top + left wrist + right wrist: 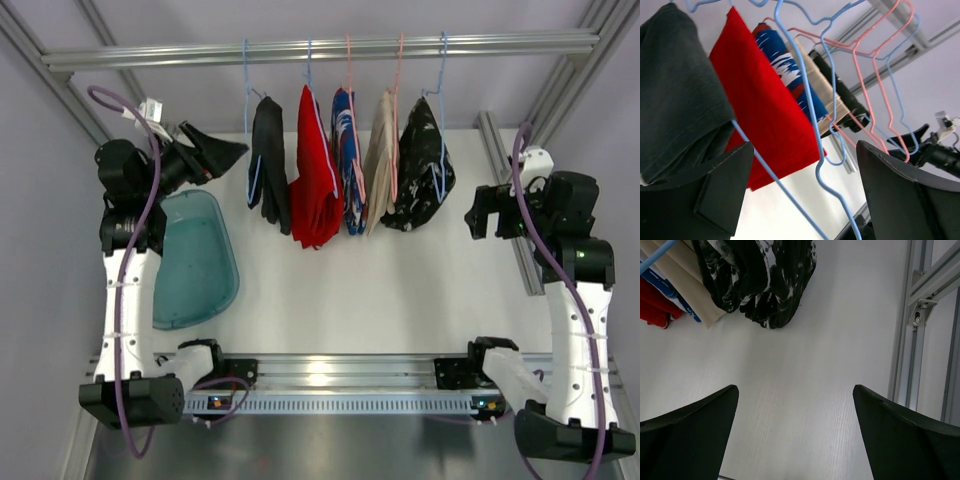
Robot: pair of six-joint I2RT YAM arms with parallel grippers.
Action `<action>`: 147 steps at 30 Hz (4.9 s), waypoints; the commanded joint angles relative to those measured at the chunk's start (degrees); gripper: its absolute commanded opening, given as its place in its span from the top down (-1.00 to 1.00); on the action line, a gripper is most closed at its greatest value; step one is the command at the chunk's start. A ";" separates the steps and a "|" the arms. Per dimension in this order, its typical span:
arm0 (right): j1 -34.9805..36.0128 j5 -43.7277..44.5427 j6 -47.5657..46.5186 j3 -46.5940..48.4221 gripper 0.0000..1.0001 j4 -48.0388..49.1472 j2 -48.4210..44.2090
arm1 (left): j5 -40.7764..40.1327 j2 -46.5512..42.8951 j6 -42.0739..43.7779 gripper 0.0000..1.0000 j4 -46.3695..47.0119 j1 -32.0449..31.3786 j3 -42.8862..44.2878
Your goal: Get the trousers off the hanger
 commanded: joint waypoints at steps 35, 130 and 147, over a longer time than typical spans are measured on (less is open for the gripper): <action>-0.48 -23.86 12.97 18.61 -0.99 0.94 9.85 | 5.27 11.17 -33.43 1.00 43.55 -4.92 -1.18; 60.17 -17.20 55.16 44.81 1.00 51.66 44.06 | -11.60 -34.79 14.63 -0.35 3.50 -4.31 -14.62; 51.82 -13.24 70.54 42.17 1.00 48.68 42.81 | 2.89 -43.41 48.55 -0.60 -13.21 -4.31 -27.10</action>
